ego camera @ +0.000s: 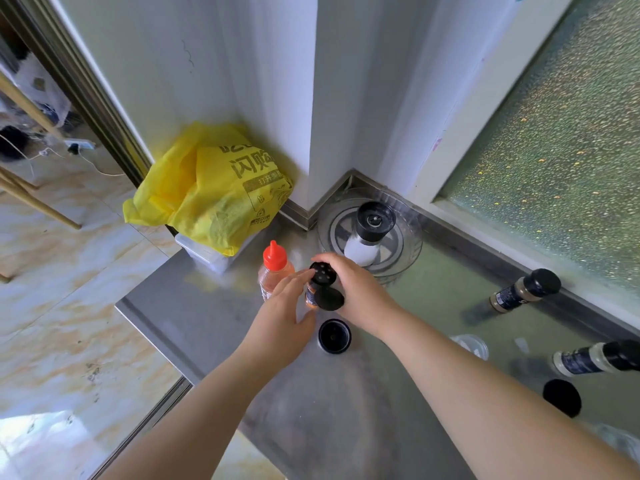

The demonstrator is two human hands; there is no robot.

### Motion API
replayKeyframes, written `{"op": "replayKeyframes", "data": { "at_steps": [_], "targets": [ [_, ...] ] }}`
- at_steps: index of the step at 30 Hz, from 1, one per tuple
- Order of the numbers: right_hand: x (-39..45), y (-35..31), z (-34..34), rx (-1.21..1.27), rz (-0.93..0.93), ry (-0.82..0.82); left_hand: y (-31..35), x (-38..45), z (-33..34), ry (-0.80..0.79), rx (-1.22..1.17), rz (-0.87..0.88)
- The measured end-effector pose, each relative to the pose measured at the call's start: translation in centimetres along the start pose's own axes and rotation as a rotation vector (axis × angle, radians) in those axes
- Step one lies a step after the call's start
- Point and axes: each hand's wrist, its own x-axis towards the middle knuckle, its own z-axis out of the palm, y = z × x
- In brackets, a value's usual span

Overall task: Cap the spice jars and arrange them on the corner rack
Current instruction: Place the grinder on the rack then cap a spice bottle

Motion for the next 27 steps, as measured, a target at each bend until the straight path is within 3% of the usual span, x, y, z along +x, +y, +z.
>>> {"op": "replayKeyframes", "data": {
  "at_steps": [4, 18, 24, 27],
  "targets": [
    [0.2, 0.4, 1.2, 0.121, 0.088, 0.060, 0.0, 0.1, 0.0, 0.014, 0.001, -0.001],
    [-4.2, -3.0, -5.1, 0.140, -0.033, 0.238, 6.2, 0.2, -0.2, 0.156, -0.095, 0.215],
    [-7.1, -3.5, -8.4, 0.100, -0.011, 0.279, 8.1, -0.6, 0.0, 0.062, -0.053, 0.394],
    [-8.8, -3.7, -9.5, 0.126, 0.042, 0.264, 9.2, -1.1, 0.3, 0.005, -0.087, 0.400]
  ]
}}
